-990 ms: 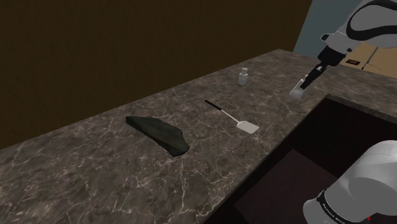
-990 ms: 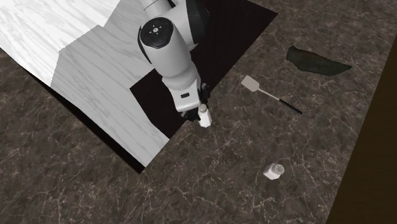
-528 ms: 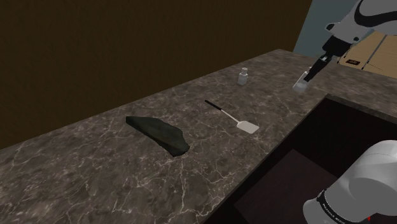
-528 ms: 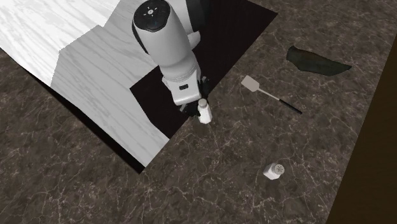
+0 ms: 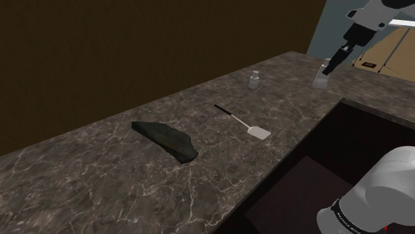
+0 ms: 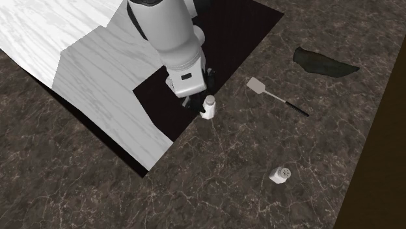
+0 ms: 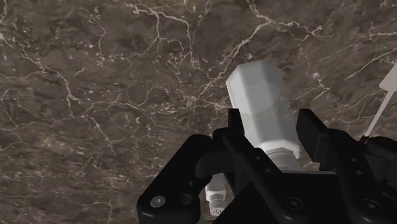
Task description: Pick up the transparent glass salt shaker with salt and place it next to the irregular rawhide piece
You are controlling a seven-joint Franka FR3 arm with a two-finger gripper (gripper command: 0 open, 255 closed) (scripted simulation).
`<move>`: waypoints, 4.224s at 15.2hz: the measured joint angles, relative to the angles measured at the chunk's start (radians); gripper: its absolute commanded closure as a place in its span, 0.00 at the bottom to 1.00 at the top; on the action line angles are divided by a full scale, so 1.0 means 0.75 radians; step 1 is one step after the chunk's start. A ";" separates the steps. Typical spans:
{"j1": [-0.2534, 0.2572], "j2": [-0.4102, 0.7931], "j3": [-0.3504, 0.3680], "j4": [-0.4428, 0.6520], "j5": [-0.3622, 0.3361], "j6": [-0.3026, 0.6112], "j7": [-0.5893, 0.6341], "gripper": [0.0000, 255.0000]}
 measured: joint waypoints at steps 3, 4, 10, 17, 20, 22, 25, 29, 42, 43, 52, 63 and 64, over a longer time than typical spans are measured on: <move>0.007 0.011 0.008 0.059 0.008 -0.048 0.007 1.00; 0.009 0.015 0.010 0.077 0.010 -0.062 0.009 1.00; 0.032 0.055 0.040 0.170 0.037 -0.115 0.045 1.00; 0.085 0.091 0.212 0.130 0.110 -0.034 0.242 1.00; 0.114 0.122 0.290 0.136 0.143 -0.003 0.334 1.00; 0.134 0.155 0.335 0.152 0.164 0.018 0.390 1.00; 0.161 0.198 0.399 0.165 0.188 0.054 0.467 1.00; 0.200 0.297 0.481 0.226 0.218 0.102 0.571 1.00; 0.318 0.711 0.707 0.615 0.226 0.163 0.901 1.00; 0.330 0.759 0.726 0.672 0.218 0.155 0.933 1.00; 0.344 0.780 0.744 0.545 0.215 0.306 0.954 1.00; 0.345 0.774 0.745 0.342 0.223 0.502 0.937 1.00; 0.345 0.775 0.745 0.323 0.224 0.522 0.935 1.00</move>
